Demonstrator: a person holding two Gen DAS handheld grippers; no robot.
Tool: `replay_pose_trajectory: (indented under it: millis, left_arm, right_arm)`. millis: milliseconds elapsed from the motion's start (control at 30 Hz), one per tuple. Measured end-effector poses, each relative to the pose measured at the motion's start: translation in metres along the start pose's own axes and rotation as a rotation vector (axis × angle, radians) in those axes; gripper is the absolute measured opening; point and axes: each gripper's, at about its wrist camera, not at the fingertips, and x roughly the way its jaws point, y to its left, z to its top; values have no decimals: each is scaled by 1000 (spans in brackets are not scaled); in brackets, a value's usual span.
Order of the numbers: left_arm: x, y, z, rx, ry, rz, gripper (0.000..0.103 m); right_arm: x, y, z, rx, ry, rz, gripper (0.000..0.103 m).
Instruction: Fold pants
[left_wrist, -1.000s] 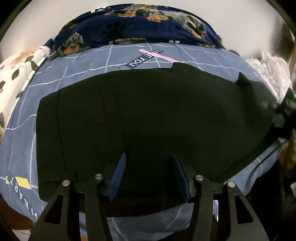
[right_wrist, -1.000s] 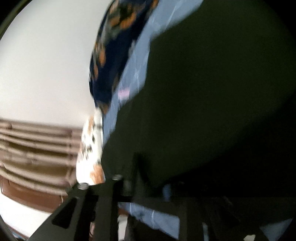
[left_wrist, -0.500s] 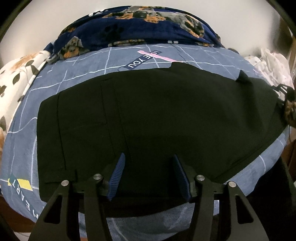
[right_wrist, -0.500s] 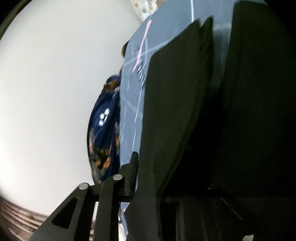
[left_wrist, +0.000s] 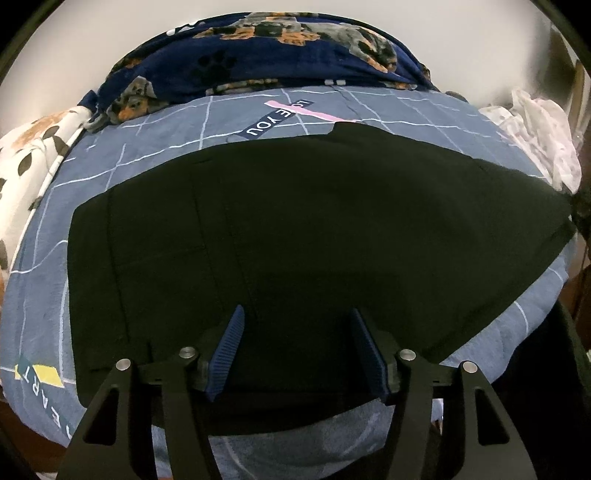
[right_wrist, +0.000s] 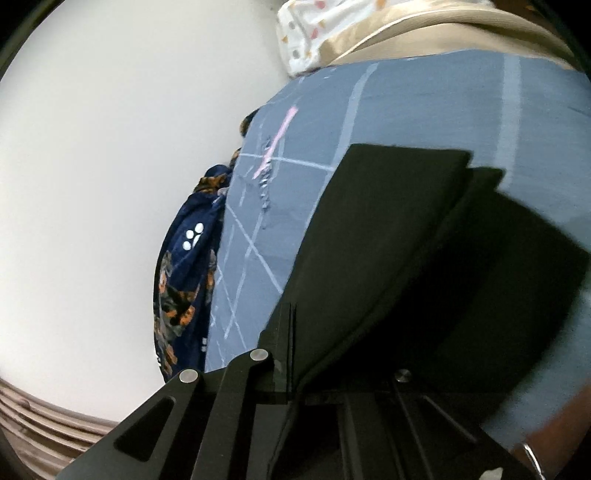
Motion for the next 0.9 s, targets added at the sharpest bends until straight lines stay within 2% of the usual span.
replay_pose_trajectory:
  millis: [167,367,500,567,667,767,800,900]
  left_arm:
    - [0,-1,-1,12,-2,-10,64]
    - [0,-1,-3,27,-4,-13,64]
    - [0,-1,-3,31,-7,-10,65]
    - [0,-2,-3,33,-6,-9,66]
    - [1,-3,-3,39,-5,-9,68]
    - [1,-4,-3,47,-5,-10,70]
    - [1,-5,-3,49,-5,-10,71]
    - [1,-4,-3,52,-4,-12,71]
  right_arm:
    - [-12,-32,-4,62,-10,-31,3]
    - [-22,-44,0,72,-15,-2,2]
    - [-39,-60,11,132,-47,42,8]
    - [-41,-65,12,160,-28,66,8]
    - [-41,-61,9,129,-23,44,8]
    - [-41,-65,11,164,-9,64,9]
    - [-42,-65,11,158,-14,56,9]
    - [-44,-50,12,51,-43,-44,6]
